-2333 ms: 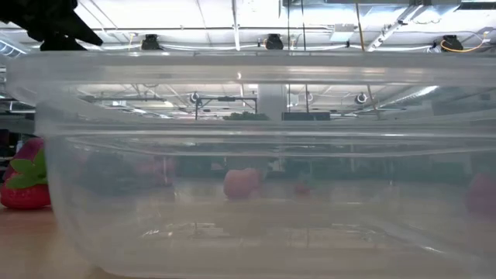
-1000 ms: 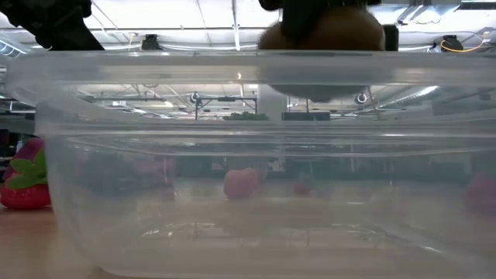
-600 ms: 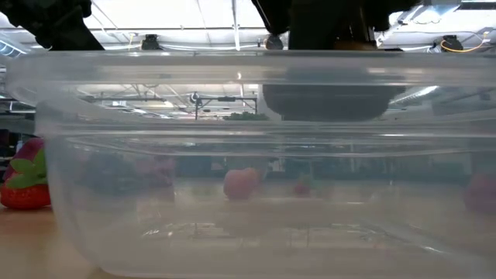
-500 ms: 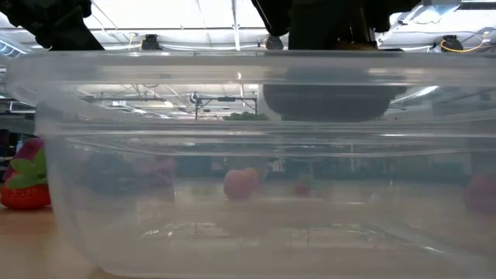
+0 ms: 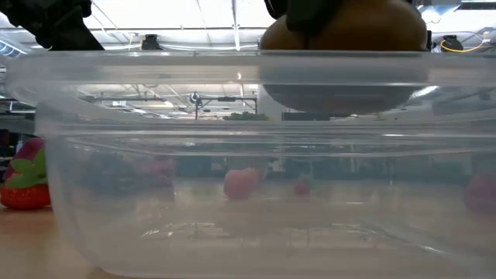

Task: Pick and placing Produce into tupperware
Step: Put the brown kiwi into the transparent container

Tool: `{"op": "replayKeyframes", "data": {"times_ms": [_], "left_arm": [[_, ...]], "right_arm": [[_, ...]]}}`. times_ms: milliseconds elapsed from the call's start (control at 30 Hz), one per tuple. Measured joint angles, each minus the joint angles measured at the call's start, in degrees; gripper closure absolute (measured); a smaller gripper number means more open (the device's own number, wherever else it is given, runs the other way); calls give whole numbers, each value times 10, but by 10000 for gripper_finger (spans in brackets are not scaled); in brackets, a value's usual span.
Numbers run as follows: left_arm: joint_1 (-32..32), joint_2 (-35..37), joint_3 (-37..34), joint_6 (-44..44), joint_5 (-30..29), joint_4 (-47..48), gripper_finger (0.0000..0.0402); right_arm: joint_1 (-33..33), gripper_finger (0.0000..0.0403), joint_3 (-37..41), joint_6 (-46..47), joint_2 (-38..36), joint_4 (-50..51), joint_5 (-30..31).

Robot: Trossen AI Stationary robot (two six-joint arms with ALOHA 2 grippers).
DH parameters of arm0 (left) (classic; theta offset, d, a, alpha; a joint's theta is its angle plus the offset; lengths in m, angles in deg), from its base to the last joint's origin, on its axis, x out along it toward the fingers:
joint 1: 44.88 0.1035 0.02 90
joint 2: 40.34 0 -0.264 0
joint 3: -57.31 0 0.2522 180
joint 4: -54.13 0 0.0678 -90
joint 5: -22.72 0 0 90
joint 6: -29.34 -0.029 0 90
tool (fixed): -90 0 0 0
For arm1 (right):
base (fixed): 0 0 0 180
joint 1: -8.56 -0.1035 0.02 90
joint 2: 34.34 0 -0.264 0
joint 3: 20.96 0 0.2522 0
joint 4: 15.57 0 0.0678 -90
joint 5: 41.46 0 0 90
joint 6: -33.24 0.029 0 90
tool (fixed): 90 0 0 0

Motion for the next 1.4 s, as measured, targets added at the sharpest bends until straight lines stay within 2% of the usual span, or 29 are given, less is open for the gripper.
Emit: {"op": "replayKeyframes", "data": {"times_ms": [333, 600, 1400], "left_arm": [[0, 0, 0, 0, 0, -2, 89], [0, 0, 0, 1, 0, -2, 89], [0, 0, 0, -9, 0, -2, 89]], "right_arm": [[-3, 151, 0, -18, 1, -14, -4], [0, 151, 0, -20, 1, 55, -15], [7, 151, 0, -77, 1, 39, -15]]}}
